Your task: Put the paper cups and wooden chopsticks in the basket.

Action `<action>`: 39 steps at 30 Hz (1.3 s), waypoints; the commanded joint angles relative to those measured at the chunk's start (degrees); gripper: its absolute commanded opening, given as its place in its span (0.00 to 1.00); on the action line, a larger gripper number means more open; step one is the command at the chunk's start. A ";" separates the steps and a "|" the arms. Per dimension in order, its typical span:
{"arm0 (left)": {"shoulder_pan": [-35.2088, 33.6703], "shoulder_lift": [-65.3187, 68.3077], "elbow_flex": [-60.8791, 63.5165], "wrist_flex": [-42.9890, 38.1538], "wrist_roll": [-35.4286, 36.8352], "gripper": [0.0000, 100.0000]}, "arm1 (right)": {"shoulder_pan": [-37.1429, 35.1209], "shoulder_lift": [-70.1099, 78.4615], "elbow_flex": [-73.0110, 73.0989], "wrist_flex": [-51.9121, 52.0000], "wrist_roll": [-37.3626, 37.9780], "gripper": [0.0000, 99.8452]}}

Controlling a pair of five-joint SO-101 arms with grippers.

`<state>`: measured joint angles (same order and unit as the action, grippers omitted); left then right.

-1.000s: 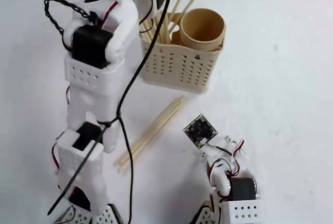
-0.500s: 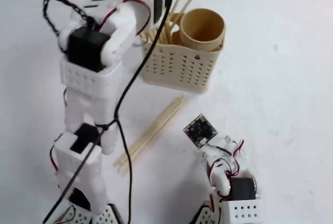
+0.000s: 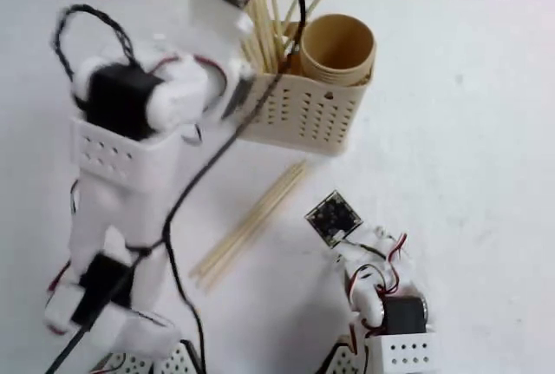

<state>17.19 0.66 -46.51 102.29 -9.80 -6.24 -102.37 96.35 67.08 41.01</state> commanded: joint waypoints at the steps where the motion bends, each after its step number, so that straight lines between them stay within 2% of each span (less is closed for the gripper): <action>1: 6.02 -12.70 29.10 -1.85 -4.40 0.06 | -0.13 -0.22 0.53 0.40 0.26 0.02; 4: 7.08 -18.42 49.23 -10.11 -6.95 0.07 | -0.13 -0.22 0.53 0.40 0.26 0.02; 10: 4.79 -22.29 79.65 -35.16 -14.59 0.10 | -0.13 -0.22 0.53 0.40 0.26 0.02; 14: 4.09 -22.29 91.43 -50.29 -14.95 0.10 | -0.13 -0.22 0.53 0.40 0.26 0.02; 19: 3.91 -20.79 98.29 -60.75 -12.04 0.10 | -0.13 -0.22 0.53 0.40 0.26 0.02; 24: 2.24 -11.21 96.26 -64.00 -10.20 0.10 | -0.13 -0.22 0.53 0.40 0.26 0.02; 30: 1.10 -1.27 84.48 -55.91 -8.44 0.11 | -0.13 -0.22 0.53 0.40 0.26 0.02; 33: 1.27 -1.54 82.73 -55.21 -4.84 0.14 | -0.22 -0.22 0.53 0.40 0.26 0.02; 39: 1.19 -5.05 84.40 -55.65 -4.75 0.14 | -0.22 -0.22 0.53 0.40 0.26 0.02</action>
<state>18.95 -1.27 38.95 46.73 -15.43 -6.24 -102.37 96.35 67.08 41.01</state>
